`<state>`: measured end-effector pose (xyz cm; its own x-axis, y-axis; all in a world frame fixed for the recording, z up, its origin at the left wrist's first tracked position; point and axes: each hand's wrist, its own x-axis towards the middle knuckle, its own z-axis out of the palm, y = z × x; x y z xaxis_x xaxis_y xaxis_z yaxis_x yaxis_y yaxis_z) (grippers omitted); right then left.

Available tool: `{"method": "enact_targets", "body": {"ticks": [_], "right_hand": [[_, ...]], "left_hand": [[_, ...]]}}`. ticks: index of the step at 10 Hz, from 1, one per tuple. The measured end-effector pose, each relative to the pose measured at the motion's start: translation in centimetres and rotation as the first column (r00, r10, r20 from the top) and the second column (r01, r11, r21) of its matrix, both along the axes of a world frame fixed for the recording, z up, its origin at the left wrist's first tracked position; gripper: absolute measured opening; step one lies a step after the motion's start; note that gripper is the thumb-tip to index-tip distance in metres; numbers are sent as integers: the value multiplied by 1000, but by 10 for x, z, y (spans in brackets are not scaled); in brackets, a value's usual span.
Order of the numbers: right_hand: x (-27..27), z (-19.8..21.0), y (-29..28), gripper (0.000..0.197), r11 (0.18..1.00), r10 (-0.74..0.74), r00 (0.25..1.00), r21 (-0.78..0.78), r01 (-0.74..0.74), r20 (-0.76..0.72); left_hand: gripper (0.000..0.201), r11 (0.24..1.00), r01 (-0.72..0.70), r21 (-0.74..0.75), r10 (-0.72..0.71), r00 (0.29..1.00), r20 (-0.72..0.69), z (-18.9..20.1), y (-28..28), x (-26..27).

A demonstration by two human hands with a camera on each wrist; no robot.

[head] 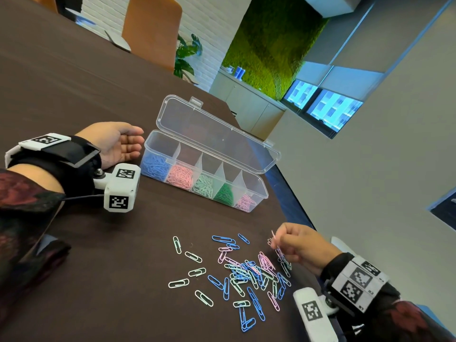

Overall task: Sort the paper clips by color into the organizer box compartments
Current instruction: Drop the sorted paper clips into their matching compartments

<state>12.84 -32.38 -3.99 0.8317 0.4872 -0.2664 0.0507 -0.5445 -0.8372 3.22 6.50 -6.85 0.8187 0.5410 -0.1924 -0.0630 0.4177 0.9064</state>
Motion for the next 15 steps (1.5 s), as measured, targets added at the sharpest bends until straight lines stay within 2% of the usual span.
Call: {"method": "enact_targets", "body": {"ticks": [1, 2, 3, 4, 5, 6, 7, 10, 12, 13, 15], "right_hand": [[5, -1, -1, 22, 963, -131, 981, 216, 161, -144], [8, -1, -3, 23, 953, -156, 957, 217, 211, -244], [7, -2, -3, 22, 990, -112, 962, 60, 131, -248], [-2, 1, 2, 8, 947, 51, 998, -317, -60, -38], [-4, -1, 9, 12, 745, 304, 931, -659, -101, 200], [-4, -3, 13, 15, 677, 386, 891, -729, -98, 240], [-6, -2, 14, 19, 686, 379, 905, -715, -134, 194], [-14, -4, 12, 16, 754, 340, 916, -643, -130, 213], [-17, -4, 19, 20, 718, 389, 905, -673, -179, 174], [-13, -4, 18, 23, 752, 336, 932, -635, -178, 136], [-5, 1, 11, 26, 928, 130, 991, -352, -124, -6]], "left_hand": [[14, 1000, 0, -2, 0, 1000, -3, -1, 0, 0], [14, 1000, 0, -3, 0, 1000, -2, -1, 0, 1], [14, 1000, -6, -8, 6, 1000, 2, -2, 2, 1], [14, 1000, -13, -11, 13, 1000, 6, -2, 3, 2], [14, 1000, -11, -10, 11, 1000, 9, -3, 3, 2], [13, 1000, -8, -11, 9, 1000, 8, -3, 3, 2], [13, 1000, -7, -11, 8, 1000, 8, -3, 3, 2], [13, 1000, -1, -5, 1, 1000, 6, -3, 3, 2], [13, 1000, -2, -1, 2, 1000, 4, -2, 2, 2], [12, 1000, -2, -12, 2, 1000, 13, -3, 3, 1], [14, 1000, -2, -11, 2, 1000, 19, -3, 4, 2]]}}
